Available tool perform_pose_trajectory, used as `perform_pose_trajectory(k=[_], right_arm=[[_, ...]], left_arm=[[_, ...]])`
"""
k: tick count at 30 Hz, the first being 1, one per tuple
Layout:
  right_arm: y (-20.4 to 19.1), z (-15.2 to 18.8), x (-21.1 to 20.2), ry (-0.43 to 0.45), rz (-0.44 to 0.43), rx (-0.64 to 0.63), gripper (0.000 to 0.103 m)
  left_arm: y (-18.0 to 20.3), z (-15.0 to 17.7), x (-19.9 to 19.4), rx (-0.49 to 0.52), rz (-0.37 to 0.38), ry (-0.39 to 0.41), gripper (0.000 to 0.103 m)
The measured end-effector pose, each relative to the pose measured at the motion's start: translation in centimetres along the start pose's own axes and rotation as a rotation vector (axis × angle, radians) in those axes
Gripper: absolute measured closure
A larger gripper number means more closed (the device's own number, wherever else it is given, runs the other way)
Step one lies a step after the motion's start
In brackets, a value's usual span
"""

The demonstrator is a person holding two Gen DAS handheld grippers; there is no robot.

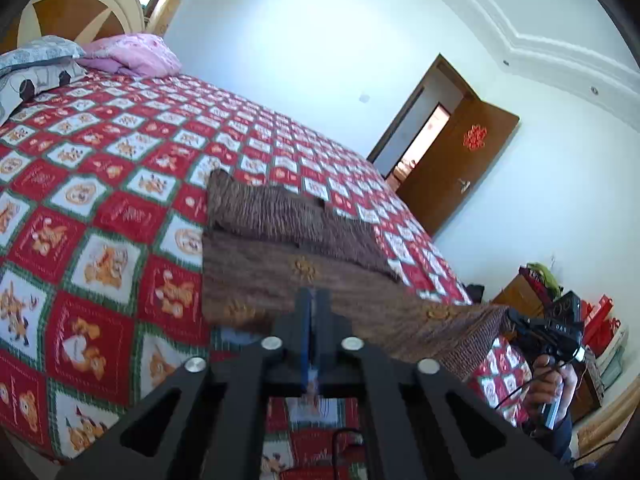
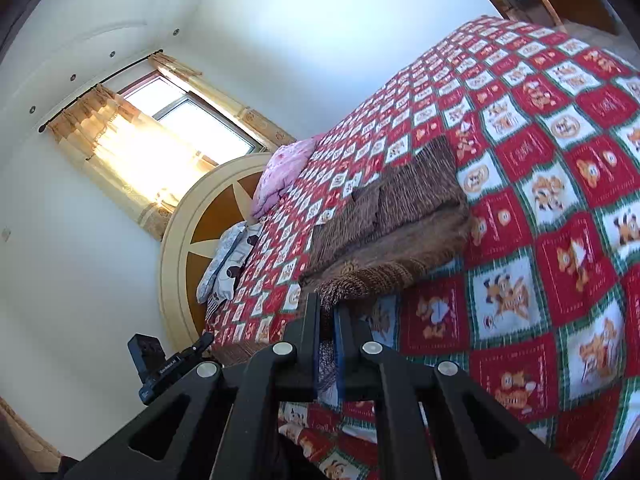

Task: Fold small clothes
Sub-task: 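Lift the held hem with both grippers and fold it over toward the collar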

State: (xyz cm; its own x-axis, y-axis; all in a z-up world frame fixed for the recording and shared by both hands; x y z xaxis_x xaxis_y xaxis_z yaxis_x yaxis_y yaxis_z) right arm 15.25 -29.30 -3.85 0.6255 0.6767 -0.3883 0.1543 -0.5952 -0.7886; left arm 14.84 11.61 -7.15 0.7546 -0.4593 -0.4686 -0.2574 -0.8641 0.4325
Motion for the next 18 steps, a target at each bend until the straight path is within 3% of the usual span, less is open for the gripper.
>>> perform_pose_trajectory(k=[5, 7, 10, 14, 18], right_arm=[[-0.2, -1.6, 1.4, 0.001, 0.012, -0.012, 0.098], [-0.3, -1.9, 1.9, 0.000, 0.010, -0.008, 0.098], [-0.8, -2.0, 2.2, -0.003, -0.006, -0.022, 0.098], [-1.7, -1.9, 2.0, -0.007, -0.025, -0.040, 0.098], [-2.7, -1.4, 1.9, -0.018, -0.025, -0.076, 0.098]], left_arm=[[-0.6, -2.3, 0.2, -0.016, 0.005, 0.051, 0.102], [-0.6, -2.4, 0.9, 0.001, -0.015, 0.031, 0.102], [-0.6, -0.6, 3.0, 0.029, -0.038, -0.096, 0.102], [-1.7, 3.5, 4.7, 0.018, -0.057, -0.242, 0.091], [-3.0, 8.1, 5.9, -0.080, -0.030, -0.364, 0.091]])
Point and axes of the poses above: each gripper's, at about its wrist camera, not at the fingertips, and x roughly the way its jaws point, y to its right, z to its underside, the point moved 5 cm from there along x, roughly the way its jaws point, and after that the axes turned 8 degrees about x, right-handed, at the moved point
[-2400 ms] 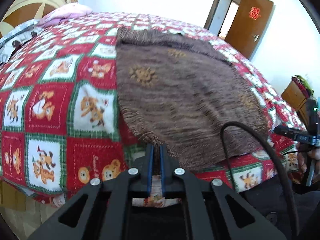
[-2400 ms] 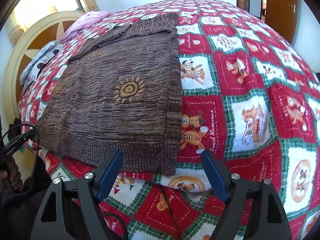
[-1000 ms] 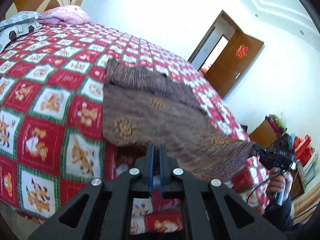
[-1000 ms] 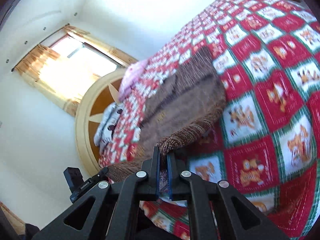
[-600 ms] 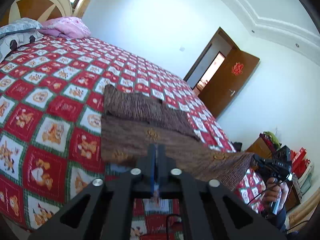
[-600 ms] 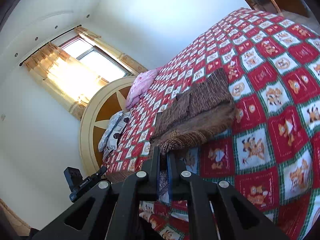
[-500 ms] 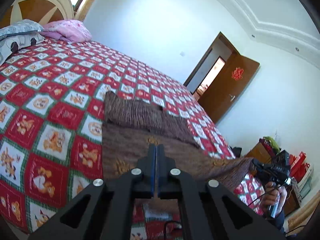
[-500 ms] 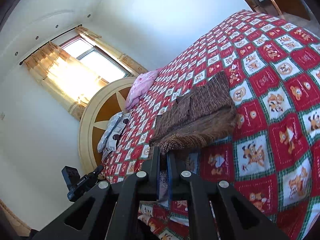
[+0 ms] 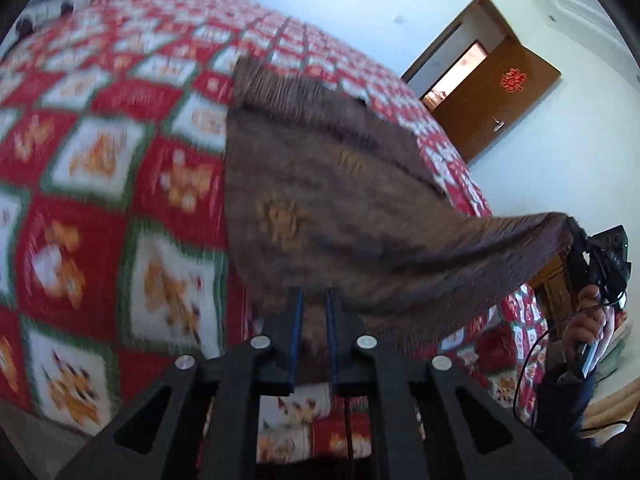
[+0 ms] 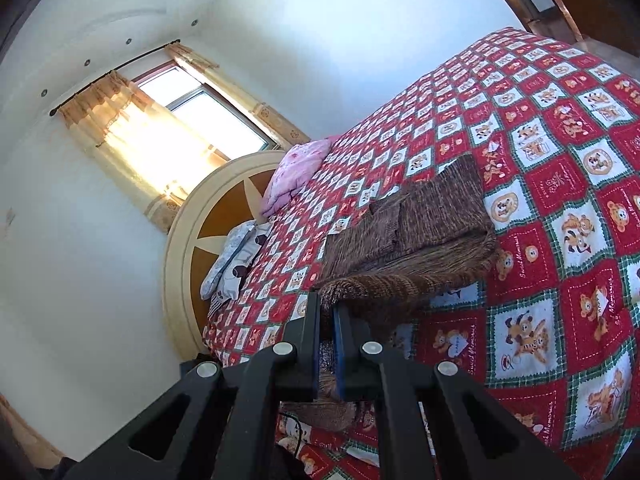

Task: Fold small clothes
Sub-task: 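Lift the held hem with both grippers and fold it over toward the collar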

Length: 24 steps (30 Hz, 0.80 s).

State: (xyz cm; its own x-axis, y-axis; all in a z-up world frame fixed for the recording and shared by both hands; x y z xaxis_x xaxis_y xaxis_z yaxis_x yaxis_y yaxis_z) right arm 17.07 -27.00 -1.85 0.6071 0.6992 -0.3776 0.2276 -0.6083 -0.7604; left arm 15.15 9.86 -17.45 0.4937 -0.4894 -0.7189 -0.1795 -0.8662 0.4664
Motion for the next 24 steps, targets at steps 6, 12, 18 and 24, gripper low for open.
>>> perform_pose_trajectory(k=[6, 12, 18, 24], right_arm=[[0.3, 0.4, -0.5, 0.007, 0.000, -0.002, 0.098], [1.4, 0.4, -0.5, 0.008, 0.008, 0.020, 0.098], [2.1, 0.7, 0.1, -0.004, 0.022, 0.029, 0.098], [3.5, 0.7, 0.0, 0.005, 0.055, 0.037, 0.098]], left_arm=[[0.9, 2.1, 1.1, -0.008, 0.037, -0.042, 0.079], [0.6, 2.5, 1.5, -0.039, 0.055, -0.046, 0.047], [1.0, 3.1, 4.1, -0.016, 0.035, -0.092, 0.047], [2.6, 2.4, 3.4, 0.104, 0.034, -0.045, 0.098]])
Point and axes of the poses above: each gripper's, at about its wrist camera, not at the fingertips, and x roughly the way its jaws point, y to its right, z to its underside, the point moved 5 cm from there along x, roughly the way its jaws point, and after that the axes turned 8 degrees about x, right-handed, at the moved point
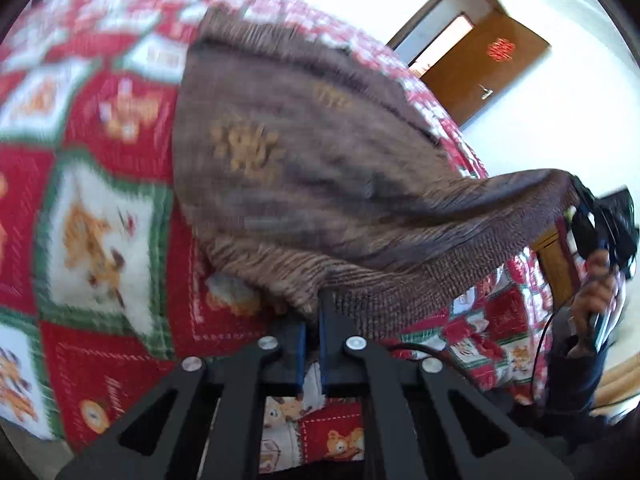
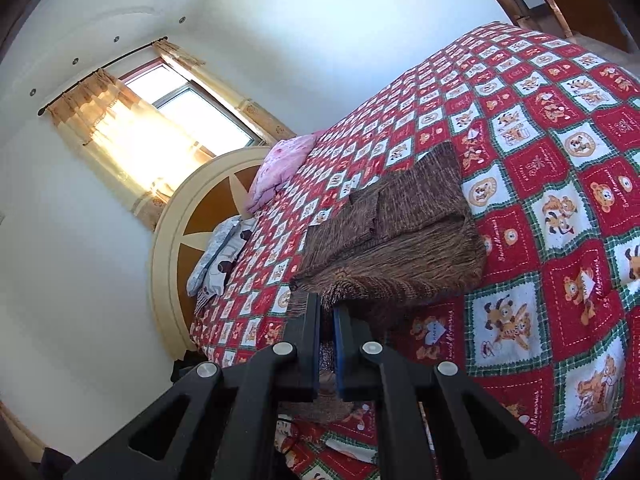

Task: Fold small clothes
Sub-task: 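Lift the held hem with both grippers and fold it over toward the collar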

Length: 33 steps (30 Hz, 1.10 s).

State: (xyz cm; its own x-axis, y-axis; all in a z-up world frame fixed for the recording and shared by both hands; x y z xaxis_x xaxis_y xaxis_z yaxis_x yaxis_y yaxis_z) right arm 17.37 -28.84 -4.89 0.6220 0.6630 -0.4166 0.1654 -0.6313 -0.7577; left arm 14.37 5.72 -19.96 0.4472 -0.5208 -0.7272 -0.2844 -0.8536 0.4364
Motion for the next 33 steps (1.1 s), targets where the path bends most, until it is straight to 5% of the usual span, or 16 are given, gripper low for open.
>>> perform_pose_trajectory(k=[8, 20, 33], right_arm=[[0.1, -1.2, -0.7, 0.035, -0.009, 0.010, 0.098], [-1.6, -6.1, -0.3, 0.112, 0.026, -0.017, 0.098], [-0.2, -13.9, 7.0, 0.085, 0.107, -0.014, 0.098]], left_arm=[[1.0, -5.6, -8.9, 0.036, 0.053, 0.263, 0.098], [-1.7, -13.2, -10.7, -0.146, 0.210, 0.447, 0.098], [-5.1, -19.7, -6.8, -0.217, 0.205, 0.436, 0.099]])
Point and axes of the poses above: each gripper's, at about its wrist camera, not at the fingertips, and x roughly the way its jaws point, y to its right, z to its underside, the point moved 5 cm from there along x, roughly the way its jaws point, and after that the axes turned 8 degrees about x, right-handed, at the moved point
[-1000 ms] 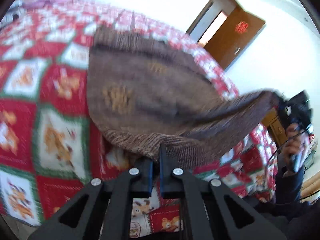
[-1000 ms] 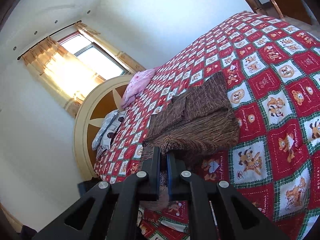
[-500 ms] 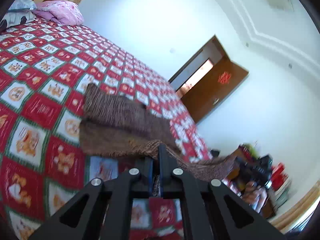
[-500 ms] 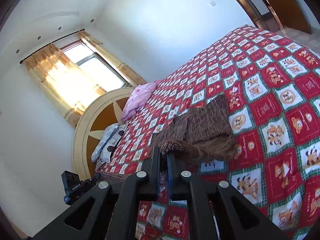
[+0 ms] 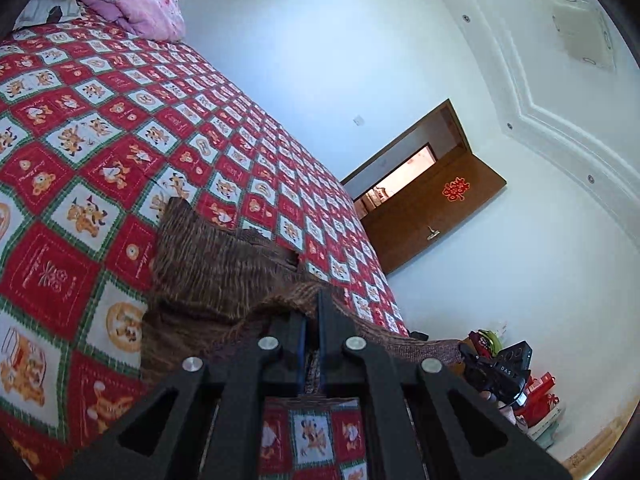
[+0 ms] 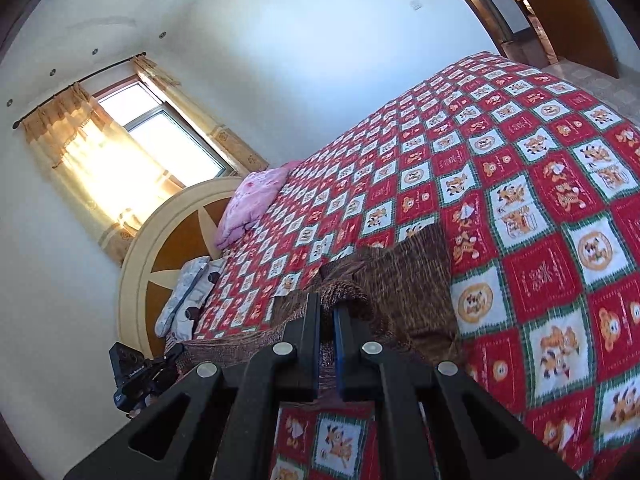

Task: Fold small clothes
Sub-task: 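Lift the held hem with both grippers and fold it over toward the collar, then open both grippers to release the folded hem onto the sweater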

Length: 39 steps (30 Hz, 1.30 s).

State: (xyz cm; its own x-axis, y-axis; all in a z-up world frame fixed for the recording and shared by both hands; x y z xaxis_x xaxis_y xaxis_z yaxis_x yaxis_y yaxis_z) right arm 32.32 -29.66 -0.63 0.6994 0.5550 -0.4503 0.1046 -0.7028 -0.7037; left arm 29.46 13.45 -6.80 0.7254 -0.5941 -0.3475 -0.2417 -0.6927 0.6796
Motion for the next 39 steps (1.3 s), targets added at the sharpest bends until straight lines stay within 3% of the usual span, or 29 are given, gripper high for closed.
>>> perform_pose_trajectory(k=[13, 19, 22, 23, 25, 27, 30, 31, 34, 37, 39], right_arm=[[4.7, -5.6, 12.3, -0.092, 0.140, 0.051, 0.098], [9.3, -6.7, 19.7, -0.173, 0.219, 0.109, 0.098], [11.7, -7.4, 22.2, -0.151, 0.265, 0.130, 0.095], [12.4, -7.7, 22.6, -0.130, 0.289, 0.134, 0.091], [12.9, -8.3, 22.0, -0.055, 0.348, 0.097, 0.059], [12.2, -8.1, 21.2, -0.027, 0.345, 0.043, 0.055], [10.1, -6.5, 20.0, -0.064, 0.373, -0.071, 0.055], [8.9, -5.2, 20.0, -0.127, 0.367, -0.126, 0.055], [6.0, -0.5, 21.6, -0.337, 0.336, -0.269, 0.055], [4.7, 3.1, 24.2, -0.448, 0.410, -0.400, 0.055], [4.6, 3.7, 26.6, -0.472, 0.462, -0.444, 0.055]], left_arm=[[-6.7, -3.7, 8.6, -0.074, -0.096, -0.078, 0.099], [-10.6, -3.9, 13.2, -0.114, -0.145, -0.139, 0.099], [-12.3, -3.3, 14.5, -0.125, -0.170, -0.154, 0.099], [-12.8, -3.2, 14.7, -0.125, -0.196, -0.161, 0.098], [-13.7, -3.1, 14.4, -0.140, -0.242, -0.177, 0.098], [-13.8, -3.5, 13.4, -0.141, -0.244, -0.162, 0.093], [-12.9, -4.1, 10.8, -0.045, -0.333, -0.119, 0.069], [-12.0, -3.8, 9.9, 0.022, -0.383, -0.123, 0.059], [-9.7, -2.1, 9.9, 0.198, -0.461, -0.178, 0.041], [-7.7, 0.8, 12.1, 0.402, -0.565, -0.290, 0.035], [-7.5, 2.1, 13.8, 0.474, -0.625, -0.346, 0.035]])
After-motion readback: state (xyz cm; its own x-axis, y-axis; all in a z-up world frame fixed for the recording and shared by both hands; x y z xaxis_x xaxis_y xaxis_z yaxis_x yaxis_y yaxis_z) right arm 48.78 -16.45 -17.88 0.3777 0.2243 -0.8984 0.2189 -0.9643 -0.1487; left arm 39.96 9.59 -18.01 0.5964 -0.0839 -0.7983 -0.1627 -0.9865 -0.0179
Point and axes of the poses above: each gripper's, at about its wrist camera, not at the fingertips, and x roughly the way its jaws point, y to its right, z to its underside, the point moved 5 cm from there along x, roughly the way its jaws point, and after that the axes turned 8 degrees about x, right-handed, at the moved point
